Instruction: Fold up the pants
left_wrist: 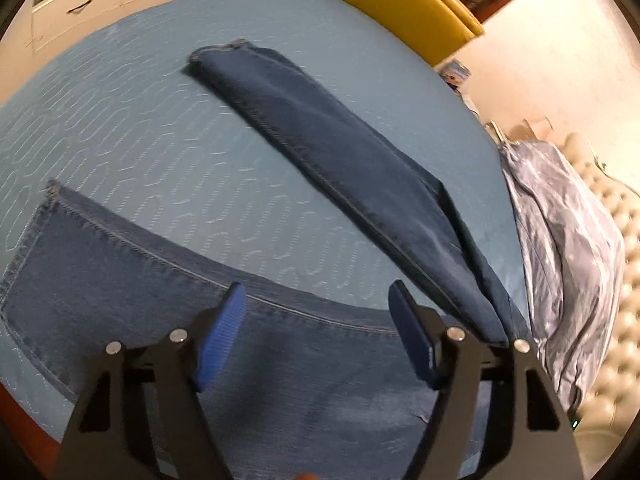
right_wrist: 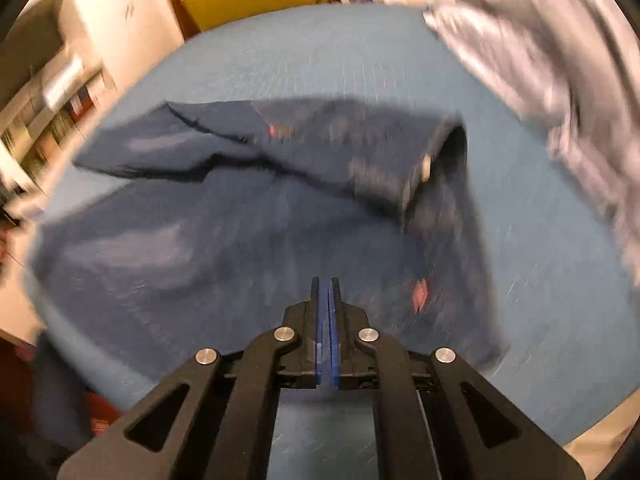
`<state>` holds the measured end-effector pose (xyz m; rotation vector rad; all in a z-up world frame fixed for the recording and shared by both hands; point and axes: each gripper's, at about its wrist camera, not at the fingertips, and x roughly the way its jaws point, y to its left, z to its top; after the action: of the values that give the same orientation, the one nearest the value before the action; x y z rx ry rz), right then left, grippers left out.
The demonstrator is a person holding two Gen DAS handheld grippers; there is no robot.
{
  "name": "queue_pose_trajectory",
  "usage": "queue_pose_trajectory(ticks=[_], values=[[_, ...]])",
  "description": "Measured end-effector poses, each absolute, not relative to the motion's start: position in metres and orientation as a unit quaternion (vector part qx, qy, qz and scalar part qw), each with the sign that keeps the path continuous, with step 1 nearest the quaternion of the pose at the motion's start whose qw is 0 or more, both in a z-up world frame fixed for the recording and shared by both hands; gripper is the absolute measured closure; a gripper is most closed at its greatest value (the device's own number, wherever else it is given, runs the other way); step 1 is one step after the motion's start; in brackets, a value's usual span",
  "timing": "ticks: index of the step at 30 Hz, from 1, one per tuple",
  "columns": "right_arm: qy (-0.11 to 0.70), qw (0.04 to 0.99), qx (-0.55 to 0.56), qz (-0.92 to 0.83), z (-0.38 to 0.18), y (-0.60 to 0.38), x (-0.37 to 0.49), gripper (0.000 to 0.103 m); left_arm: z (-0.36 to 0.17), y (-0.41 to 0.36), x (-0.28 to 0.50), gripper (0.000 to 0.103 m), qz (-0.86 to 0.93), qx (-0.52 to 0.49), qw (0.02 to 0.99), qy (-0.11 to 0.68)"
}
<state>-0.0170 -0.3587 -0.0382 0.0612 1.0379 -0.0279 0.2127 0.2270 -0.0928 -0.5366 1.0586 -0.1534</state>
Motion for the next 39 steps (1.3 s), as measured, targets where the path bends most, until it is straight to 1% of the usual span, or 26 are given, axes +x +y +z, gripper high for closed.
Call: queue_pose_trajectory(ticks=[2, 5, 7, 10, 12, 15, 18, 20, 23, 25, 27, 29, 30, 31, 32, 33, 39], values=[[0.508, 0.860, -0.047, -0.025, -0.041, -0.345, 0.019, 0.097, -0.093, 0.221, 0.212, 0.030, -0.076, -0.250, 0.828, 0.496], [0.525, 0.840, -0.135, -0.009, -0.069, -0.326, 0.056, 0.097, -0.093, 0.217, 0.208, 0.030, -0.081, -0.251, 0.827, 0.496], [0.538, 0.829, -0.152, 0.002, -0.087, -0.323, 0.073, 0.097, -0.094, 0.215, 0.205, 0.030, -0.083, -0.247, 0.828, 0.497], [0.550, 0.823, -0.144, 0.011, -0.103, -0.331, 0.093, 0.097, -0.096, 0.214, 0.199, 0.030, -0.085, -0.245, 0.827, 0.499], [0.550, 0.828, -0.110, 0.024, -0.104, -0.338, 0.099, 0.097, -0.097, 0.218, 0.197, 0.030, -0.084, -0.244, 0.828, 0.498], [0.536, 0.841, 0.007, 0.074, -0.095, -0.358, 0.102, 0.097, -0.101, 0.221, 0.196, 0.029, -0.082, -0.247, 0.827, 0.499], [0.496, 0.856, 0.087, 0.114, -0.081, -0.372, 0.096, 0.097, -0.104, 0.220, 0.195, 0.029, -0.084, -0.248, 0.825, 0.501], [0.465, 0.870, 0.104, 0.128, -0.070, -0.372, 0.088, 0.097, -0.106, 0.215, 0.195, 0.029, -0.088, -0.248, 0.823, 0.503], [0.457, 0.868, 0.149, 0.125, -0.069, -0.375, 0.088, 0.097, -0.107, 0.210, 0.193, 0.029, -0.095, -0.245, 0.822, 0.505], [0.443, 0.878, 0.154, 0.092, -0.064, -0.375, 0.084, 0.097, -0.104, 0.206, 0.191, 0.029, -0.098, -0.243, 0.823, 0.504], [0.412, 0.882, 0.181, 0.139, -0.056, -0.370, 0.071, 0.097, -0.101, 0.203, 0.188, 0.029, -0.100, -0.239, 0.825, 0.502], [0.376, 0.865, 0.272, 0.189, -0.053, -0.381, 0.065, 0.097, -0.099, 0.202, 0.185, 0.029, -0.101, -0.236, 0.827, 0.501], [0.346, 0.845, 0.340, 0.227, -0.056, -0.389, 0.065, 0.097, -0.097, 0.200, 0.184, 0.029, -0.102, -0.234, 0.828, 0.499], [0.335, 0.825, 0.382, 0.249, -0.060, -0.395, 0.067, 0.096, -0.096, 0.198, 0.182, 0.028, -0.102, -0.231, 0.830, 0.498], [0.356, 0.809, 0.406, 0.231, -0.067, -0.402, 0.073, 0.096, -0.094, 0.193, 0.179, 0.028, -0.106, -0.227, 0.831, 0.497], [0.362, 0.812, 0.404, 0.213, -0.068, -0.407, 0.075, 0.096, -0.093, 0.191, 0.178, 0.028, -0.109, -0.226, 0.831, 0.496], [0.302, 0.845, 0.387, 0.212, -0.057, -0.409, 0.070, 0.096, -0.083, 0.177, 0.171, 0.027, -0.134, -0.220, 0.834, 0.488]])
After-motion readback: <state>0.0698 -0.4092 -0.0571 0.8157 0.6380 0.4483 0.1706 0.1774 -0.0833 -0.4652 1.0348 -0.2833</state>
